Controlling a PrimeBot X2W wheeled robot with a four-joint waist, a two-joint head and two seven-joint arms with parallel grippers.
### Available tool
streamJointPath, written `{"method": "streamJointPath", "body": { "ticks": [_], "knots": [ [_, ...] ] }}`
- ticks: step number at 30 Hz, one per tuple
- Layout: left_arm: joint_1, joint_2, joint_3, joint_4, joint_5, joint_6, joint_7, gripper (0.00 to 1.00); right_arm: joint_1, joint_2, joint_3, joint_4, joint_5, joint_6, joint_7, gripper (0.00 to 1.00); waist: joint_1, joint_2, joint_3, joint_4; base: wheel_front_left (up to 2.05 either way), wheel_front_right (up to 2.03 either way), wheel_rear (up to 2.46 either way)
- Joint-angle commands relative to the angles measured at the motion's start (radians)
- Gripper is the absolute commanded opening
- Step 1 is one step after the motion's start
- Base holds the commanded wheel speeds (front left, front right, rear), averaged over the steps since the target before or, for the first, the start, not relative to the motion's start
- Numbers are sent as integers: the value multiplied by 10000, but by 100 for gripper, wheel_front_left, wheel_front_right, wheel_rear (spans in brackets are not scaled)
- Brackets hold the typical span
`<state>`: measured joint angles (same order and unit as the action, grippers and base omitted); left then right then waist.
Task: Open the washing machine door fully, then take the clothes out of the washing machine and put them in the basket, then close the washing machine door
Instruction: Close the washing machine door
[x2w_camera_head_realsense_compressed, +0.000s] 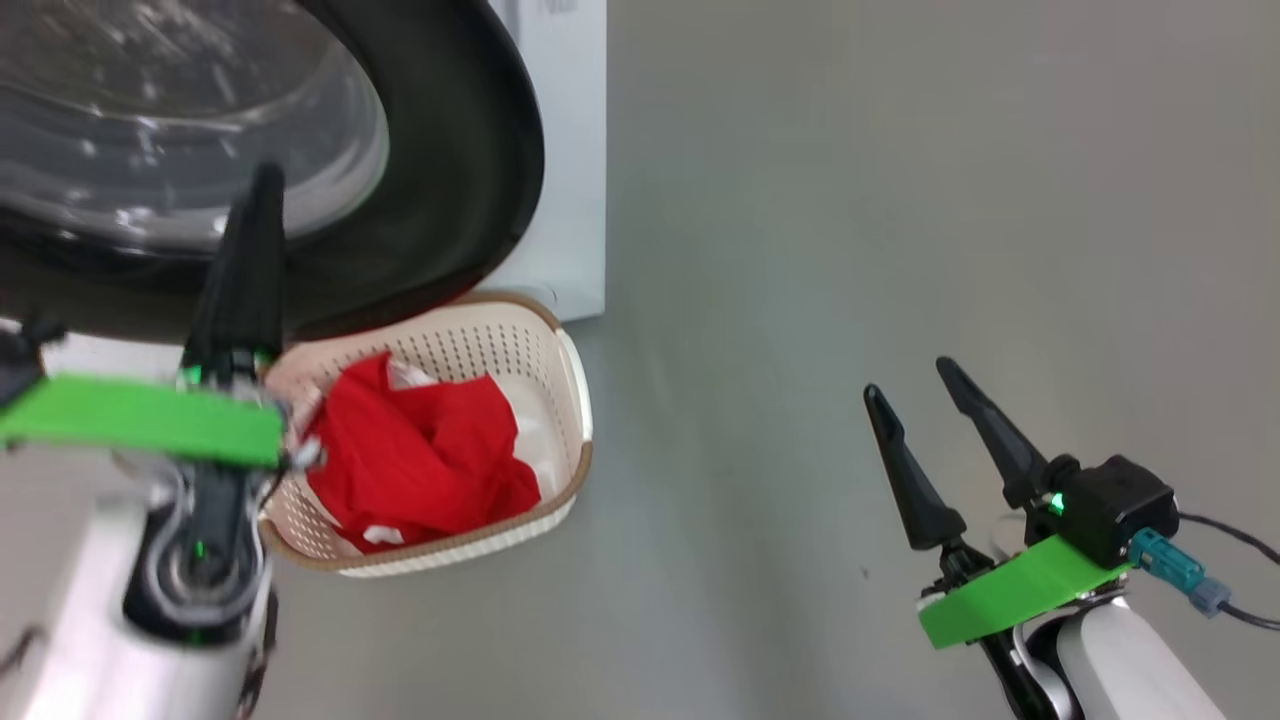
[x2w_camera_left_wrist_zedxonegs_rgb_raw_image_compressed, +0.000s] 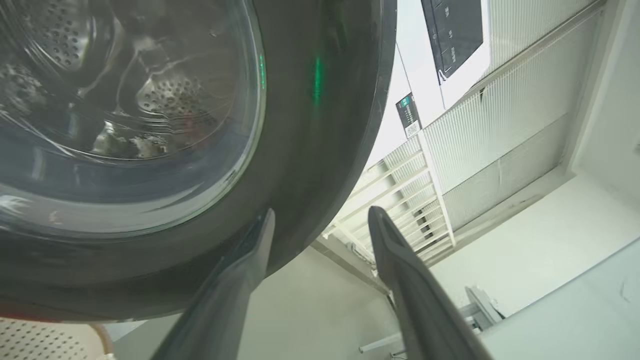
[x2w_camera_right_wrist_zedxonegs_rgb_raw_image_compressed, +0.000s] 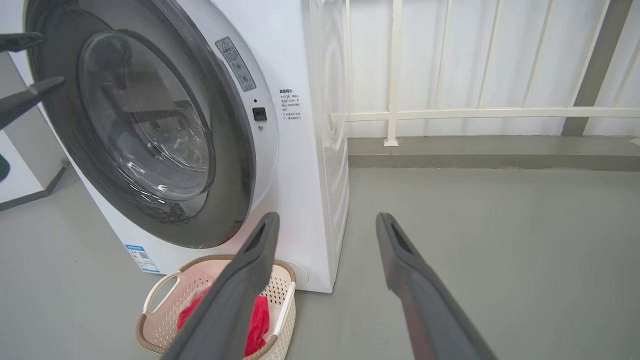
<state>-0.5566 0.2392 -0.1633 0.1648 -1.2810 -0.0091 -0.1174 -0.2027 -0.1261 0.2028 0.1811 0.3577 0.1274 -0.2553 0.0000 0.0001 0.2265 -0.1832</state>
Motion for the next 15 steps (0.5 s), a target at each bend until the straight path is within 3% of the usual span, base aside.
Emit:
{"method": "streamJointPath", "body": {
  "ticks": [1,8,15],
  "knots": [
    [363,563,211,-415,453,20,-221,100,90,-42,138,-192,-58,33,-65,100,0,-1,-617,187,0,0,0],
    [2257,1473,-296,-850,2787,346,-1125,100,366,-23,209,-56,-98,33,-65,100,0,-1,-1343,213,0,0,0],
    [3797,1512,-304,-925,5054,714,-1430,100,787,-64,161,24,-165,33,-65,100,0,-1,-1995,221,0,0,0]
  ]
}}
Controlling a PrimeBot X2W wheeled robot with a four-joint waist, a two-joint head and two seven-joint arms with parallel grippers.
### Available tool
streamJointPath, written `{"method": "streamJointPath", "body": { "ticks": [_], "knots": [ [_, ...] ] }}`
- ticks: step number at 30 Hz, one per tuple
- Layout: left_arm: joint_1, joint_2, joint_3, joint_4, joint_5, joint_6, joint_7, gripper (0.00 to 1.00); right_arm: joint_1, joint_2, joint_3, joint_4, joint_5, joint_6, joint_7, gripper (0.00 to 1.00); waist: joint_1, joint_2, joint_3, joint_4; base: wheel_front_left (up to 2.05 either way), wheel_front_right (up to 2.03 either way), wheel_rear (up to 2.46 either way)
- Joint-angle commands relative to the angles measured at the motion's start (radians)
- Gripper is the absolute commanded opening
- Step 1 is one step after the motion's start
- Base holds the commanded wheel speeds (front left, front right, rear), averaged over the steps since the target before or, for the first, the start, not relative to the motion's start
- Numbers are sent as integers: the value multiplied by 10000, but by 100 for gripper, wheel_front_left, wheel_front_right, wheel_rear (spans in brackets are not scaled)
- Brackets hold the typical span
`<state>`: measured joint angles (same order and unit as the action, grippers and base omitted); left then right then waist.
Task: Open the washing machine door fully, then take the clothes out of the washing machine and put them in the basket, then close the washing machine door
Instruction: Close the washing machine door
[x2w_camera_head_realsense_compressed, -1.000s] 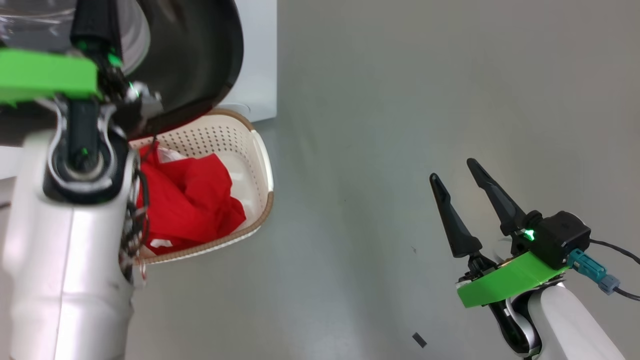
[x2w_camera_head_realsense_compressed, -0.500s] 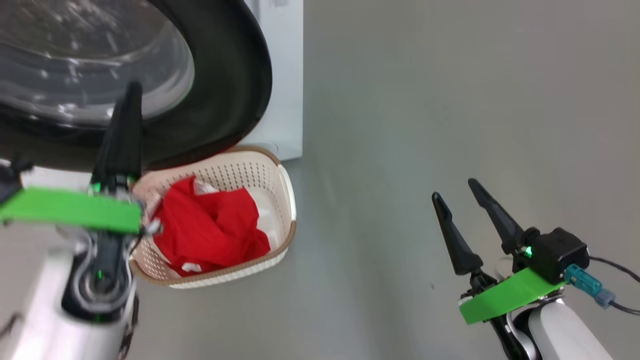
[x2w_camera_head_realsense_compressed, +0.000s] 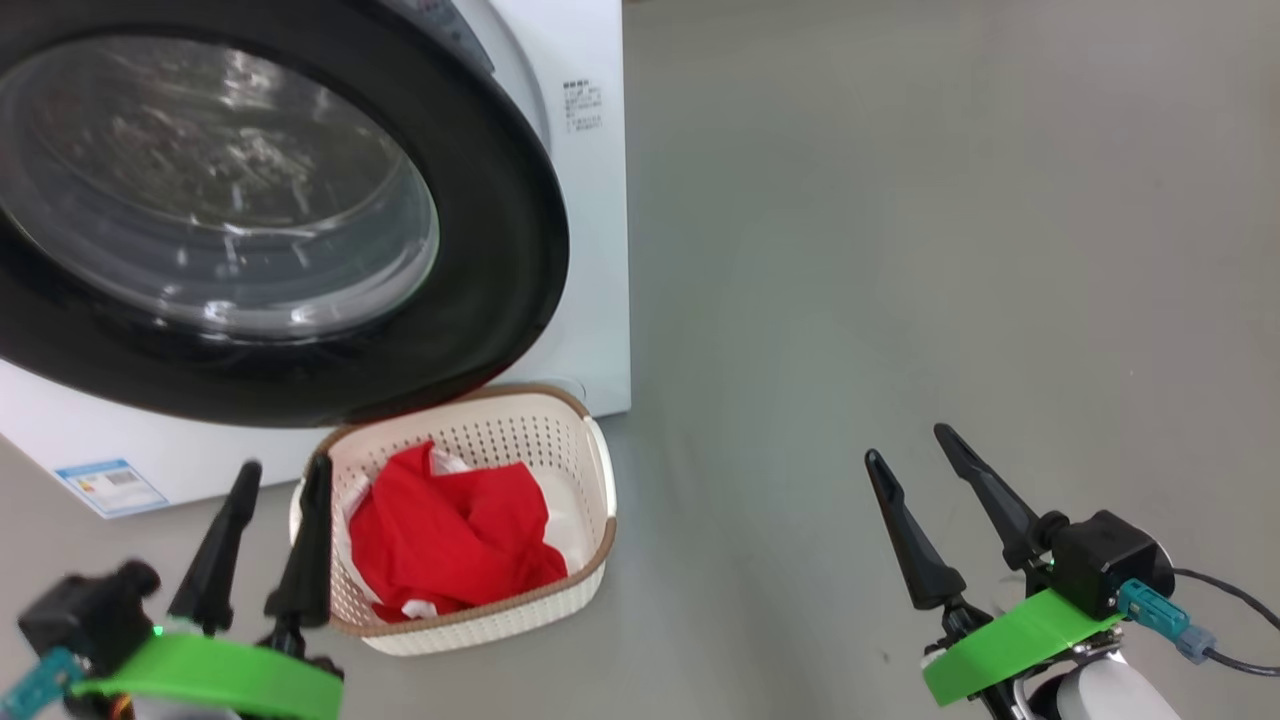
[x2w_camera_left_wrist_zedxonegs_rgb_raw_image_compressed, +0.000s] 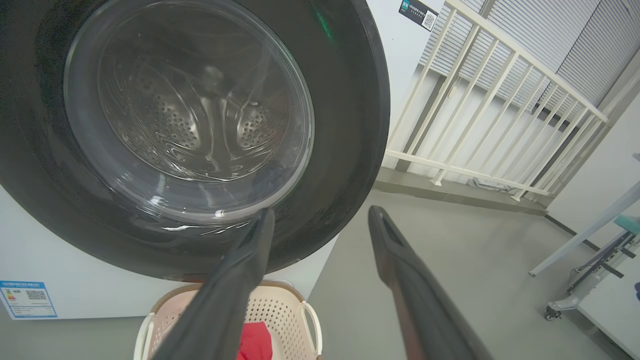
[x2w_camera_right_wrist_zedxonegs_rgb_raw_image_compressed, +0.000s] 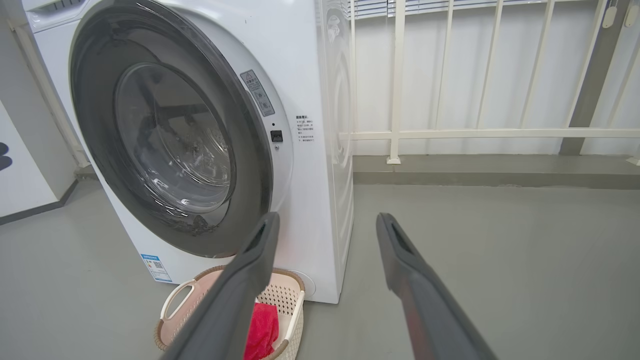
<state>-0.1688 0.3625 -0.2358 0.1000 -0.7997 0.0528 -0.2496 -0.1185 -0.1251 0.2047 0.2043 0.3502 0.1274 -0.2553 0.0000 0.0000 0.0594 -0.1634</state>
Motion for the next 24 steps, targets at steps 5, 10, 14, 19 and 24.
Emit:
{"method": "streamJointPath", "body": {
  "ticks": [5,10,14,19,24],
  "knots": [
    [709,-220,1050,-717,1929,228,-118,100,183,-102,-8,-266,-166,33,-65,100,0,0,-544,54,0,0,0],
    [1300,-742,1715,-1116,2945,-160,-120,100,344,-104,-125,-316,-234,33,-65,100,0,0,-705,44,0,0,0],
    [1906,-1175,2454,-1579,4115,-526,-120,100,520,-74,-289,-406,-321,33,-65,100,0,0,-872,34,0,0,0],
    [2657,-1858,3155,-1814,5053,-900,-121,100,776,-22,-506,-560,-402,33,-65,100,0,0,-1071,52,0,0,0],
    [3033,-2354,3528,-1771,5609,-1245,-121,100,957,7,-697,-680,-451,33,-65,100,0,0,-1151,128,0,0,0]
  ]
}}
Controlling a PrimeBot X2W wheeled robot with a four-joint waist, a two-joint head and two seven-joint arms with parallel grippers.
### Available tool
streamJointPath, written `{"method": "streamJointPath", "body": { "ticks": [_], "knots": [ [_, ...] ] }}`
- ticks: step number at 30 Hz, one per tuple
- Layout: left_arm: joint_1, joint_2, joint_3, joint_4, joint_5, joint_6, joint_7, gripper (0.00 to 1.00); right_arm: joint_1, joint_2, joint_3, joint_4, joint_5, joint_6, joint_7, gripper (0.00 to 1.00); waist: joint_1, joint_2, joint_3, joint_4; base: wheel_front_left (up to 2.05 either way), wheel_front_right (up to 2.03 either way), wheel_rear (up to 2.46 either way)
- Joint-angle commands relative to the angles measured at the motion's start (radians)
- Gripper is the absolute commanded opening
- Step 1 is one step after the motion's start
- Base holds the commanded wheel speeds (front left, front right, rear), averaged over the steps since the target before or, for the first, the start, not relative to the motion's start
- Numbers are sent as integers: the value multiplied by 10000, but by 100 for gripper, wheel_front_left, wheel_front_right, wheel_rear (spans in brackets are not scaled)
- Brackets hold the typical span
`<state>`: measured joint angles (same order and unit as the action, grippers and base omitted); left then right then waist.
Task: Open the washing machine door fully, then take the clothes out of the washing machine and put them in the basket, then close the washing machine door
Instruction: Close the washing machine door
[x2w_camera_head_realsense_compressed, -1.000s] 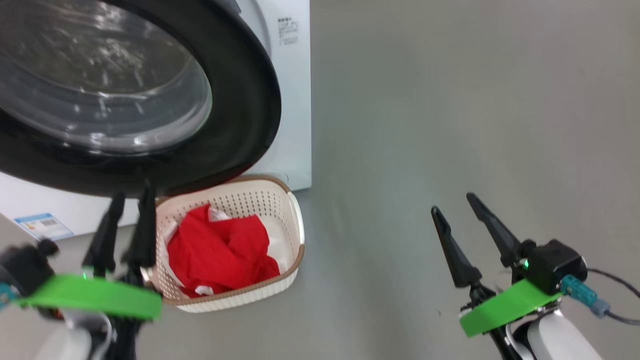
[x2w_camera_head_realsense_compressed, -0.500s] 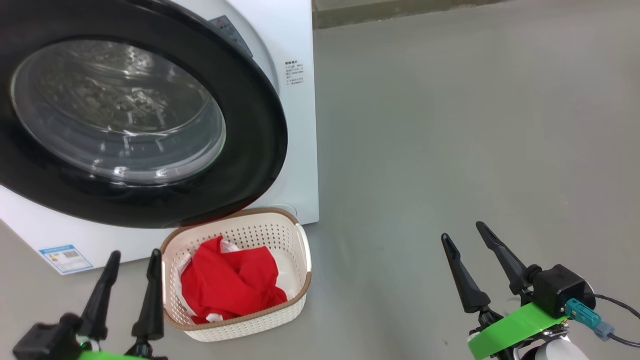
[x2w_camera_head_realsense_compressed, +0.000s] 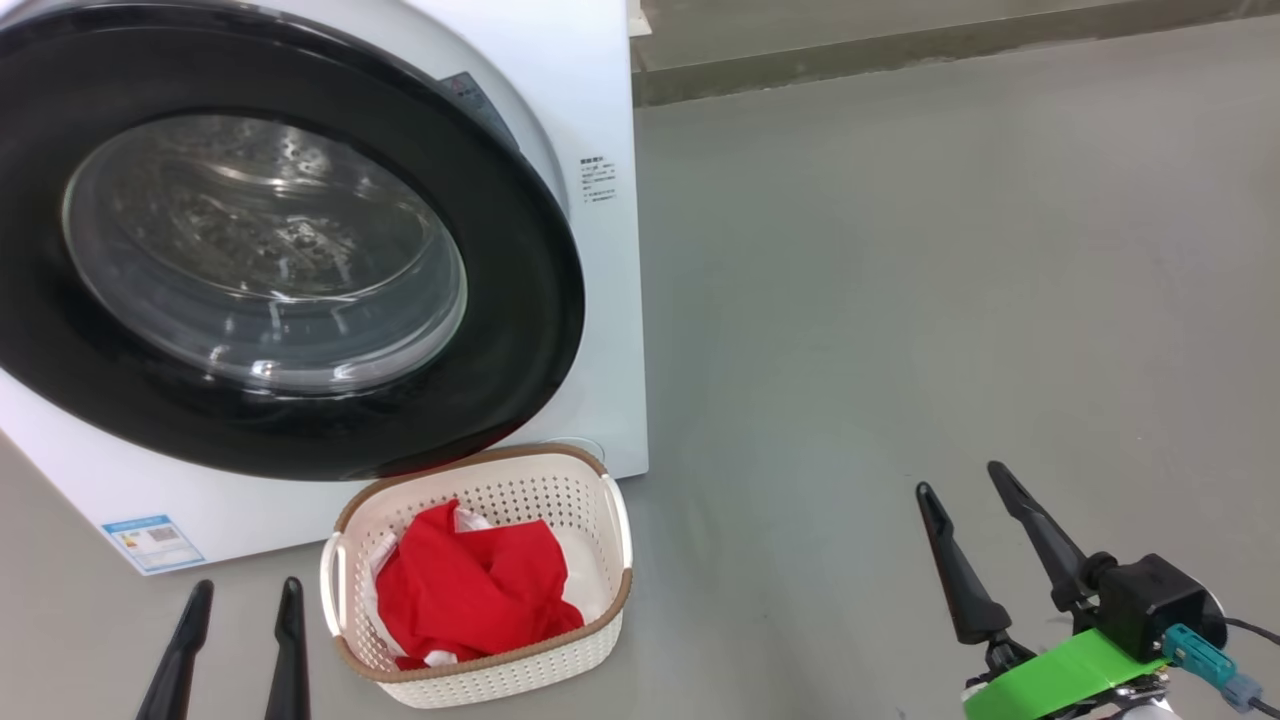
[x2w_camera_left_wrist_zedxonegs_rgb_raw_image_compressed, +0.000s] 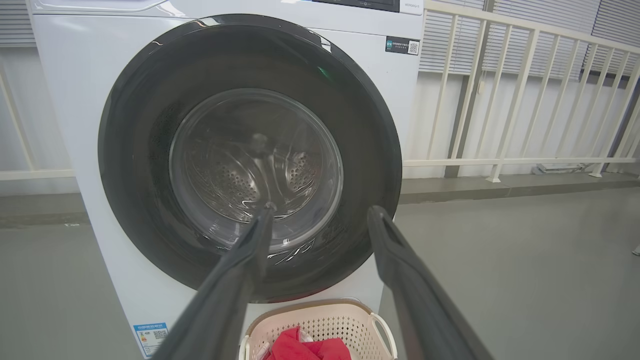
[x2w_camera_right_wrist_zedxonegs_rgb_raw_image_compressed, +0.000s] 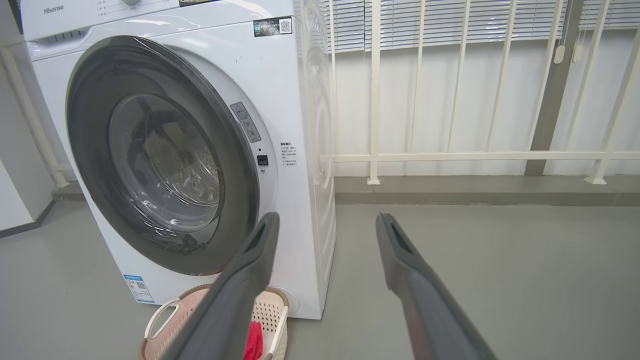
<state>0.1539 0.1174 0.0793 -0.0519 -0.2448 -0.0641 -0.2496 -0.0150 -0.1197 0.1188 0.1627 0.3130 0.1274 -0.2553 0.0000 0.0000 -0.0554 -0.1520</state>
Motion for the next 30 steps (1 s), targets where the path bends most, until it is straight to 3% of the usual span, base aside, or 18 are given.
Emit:
{"method": "streamJointPath", "body": {
  "ticks": [1,14,15,16,20,21,30],
  "knots": [
    [-171,23,445,-238,131,-123,-121,100,-58,-41,122,-289,-87,33,-65,100,0,0,3,43,0,0,0],
    [-214,-524,993,-283,560,-493,-122,100,114,69,-30,-400,-169,33,-65,100,0,0,218,359,0,0,0],
    [-222,-541,974,-277,609,-508,-122,100,103,54,-7,-389,-174,33,-65,89,0,0,230,391,0,0,0],
    [-233,-556,948,-274,648,-522,-122,100,87,23,51,-349,-171,33,-65,56,0,0,247,434,0,0,0],
    [-292,-606,863,-282,743,-558,-122,100,-199,-142,430,-50,-73,33,-65,5,0,0,327,633,0,0,0],
    [-314,-616,826,-280,758,-565,-122,100,-320,-187,534,41,-42,33,-65,0,0,0,342,692,0,0,0],
    [-377,-656,506,-335,801,-606,-122,100,-1555,-342,1272,1090,311,33,-65,0,0,0,402,1351,0,0,0]
  ]
}}
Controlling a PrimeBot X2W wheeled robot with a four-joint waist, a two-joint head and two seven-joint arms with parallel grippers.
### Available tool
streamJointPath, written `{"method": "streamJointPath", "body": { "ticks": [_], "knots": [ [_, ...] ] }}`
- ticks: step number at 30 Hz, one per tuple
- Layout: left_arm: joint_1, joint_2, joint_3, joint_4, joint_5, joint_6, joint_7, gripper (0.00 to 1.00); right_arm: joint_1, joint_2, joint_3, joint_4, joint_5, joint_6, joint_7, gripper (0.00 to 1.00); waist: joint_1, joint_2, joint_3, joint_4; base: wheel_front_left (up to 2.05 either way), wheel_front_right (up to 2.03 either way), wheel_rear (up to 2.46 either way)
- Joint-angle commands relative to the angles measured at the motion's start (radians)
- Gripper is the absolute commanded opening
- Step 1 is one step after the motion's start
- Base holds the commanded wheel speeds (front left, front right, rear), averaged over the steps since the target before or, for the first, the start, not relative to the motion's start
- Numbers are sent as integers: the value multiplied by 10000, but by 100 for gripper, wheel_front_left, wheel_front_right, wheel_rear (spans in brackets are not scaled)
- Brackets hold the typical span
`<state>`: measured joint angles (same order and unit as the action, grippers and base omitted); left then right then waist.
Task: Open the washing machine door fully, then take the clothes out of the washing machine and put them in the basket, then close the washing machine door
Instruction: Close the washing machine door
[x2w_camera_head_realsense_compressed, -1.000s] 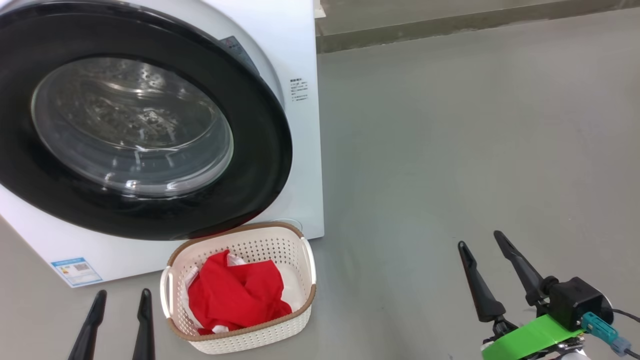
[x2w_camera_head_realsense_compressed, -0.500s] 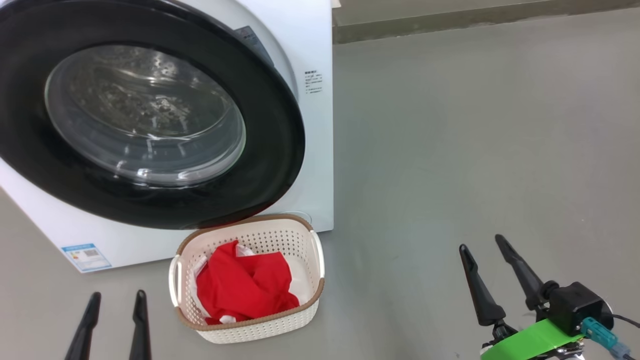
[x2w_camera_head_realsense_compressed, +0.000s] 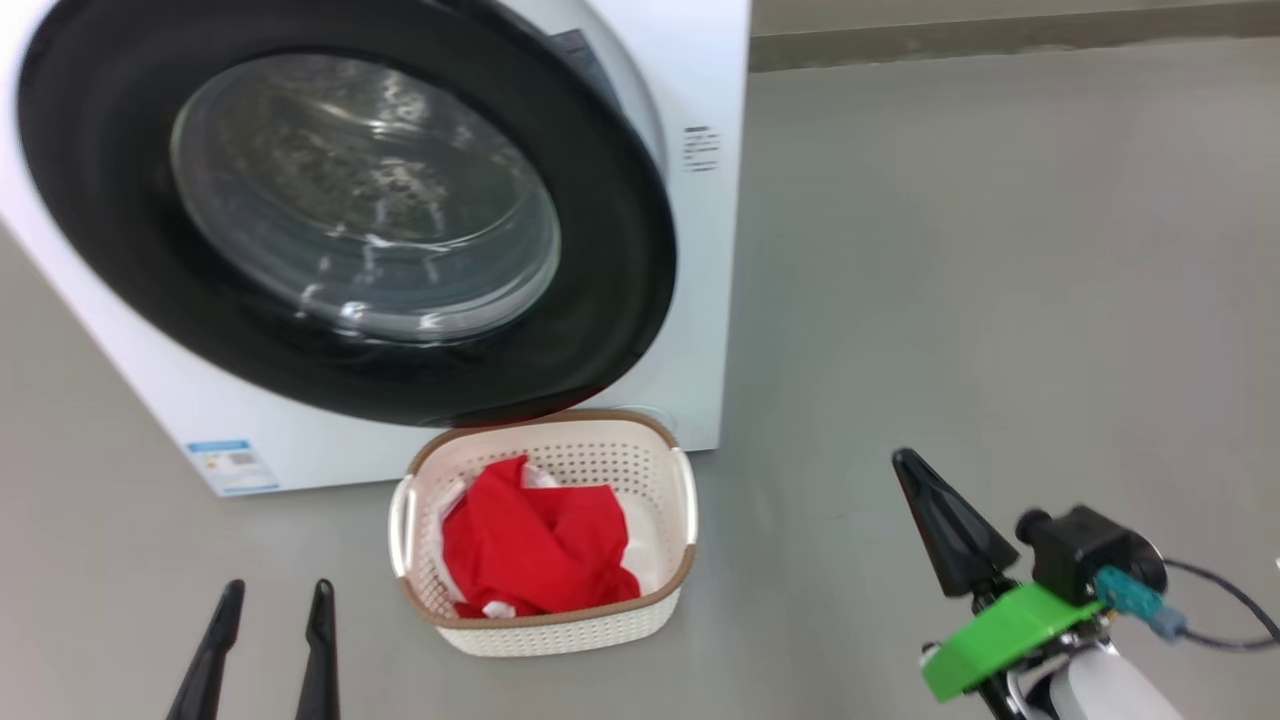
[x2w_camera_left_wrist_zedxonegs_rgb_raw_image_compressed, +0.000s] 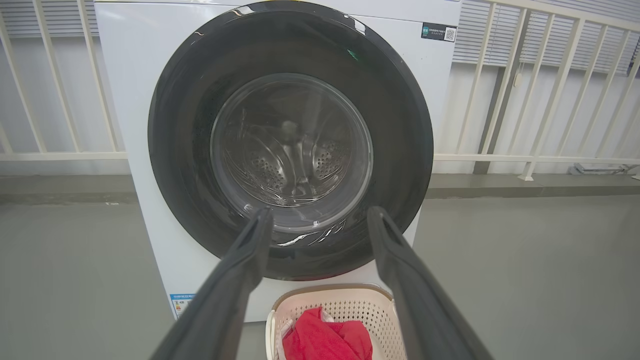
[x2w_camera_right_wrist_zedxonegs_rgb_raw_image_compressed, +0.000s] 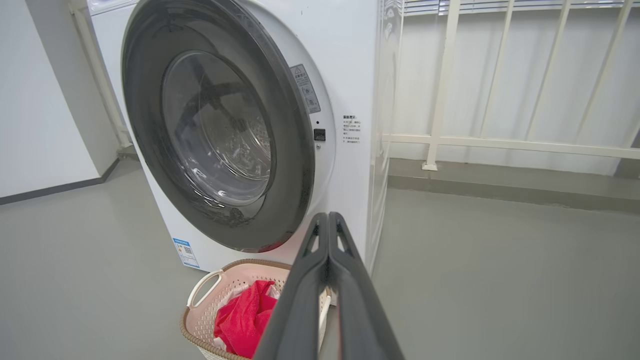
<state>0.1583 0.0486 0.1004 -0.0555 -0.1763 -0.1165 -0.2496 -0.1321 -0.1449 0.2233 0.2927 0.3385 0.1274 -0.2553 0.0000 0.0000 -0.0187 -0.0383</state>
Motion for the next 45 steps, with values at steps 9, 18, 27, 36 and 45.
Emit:
{"method": "streamJointPath", "body": {
  "ticks": [9,18,27,36,45],
  "knots": [
    [-622,21,-215,-372,256,-114,-122,100,-2258,-575,1393,1139,557,33,-65,0,0,0,449,1413,0,0,0],
    [-1065,20,-678,-551,332,-130,-122,100,-4410,-1239,2490,2141,1113,33,-65,0,0,0,1207,2365,0,0,0],
    [-1628,18,-1123,-806,335,-87,-122,100,-6374,-1728,3387,3329,1810,33,-65,0,0,0,2221,3160,0,0,0],
    [-2138,17,-1641,-928,244,115,-122,100,-8086,-2223,3984,4160,2244,33,-65,0,0,0,3181,3752,0,0,0],
    [-2445,17,-2048,-902,-21,163,-122,100,-9358,-2486,3984,4906,2594,33,-65,0,0,0,3874,4010,0,0,0]
  ]
}}
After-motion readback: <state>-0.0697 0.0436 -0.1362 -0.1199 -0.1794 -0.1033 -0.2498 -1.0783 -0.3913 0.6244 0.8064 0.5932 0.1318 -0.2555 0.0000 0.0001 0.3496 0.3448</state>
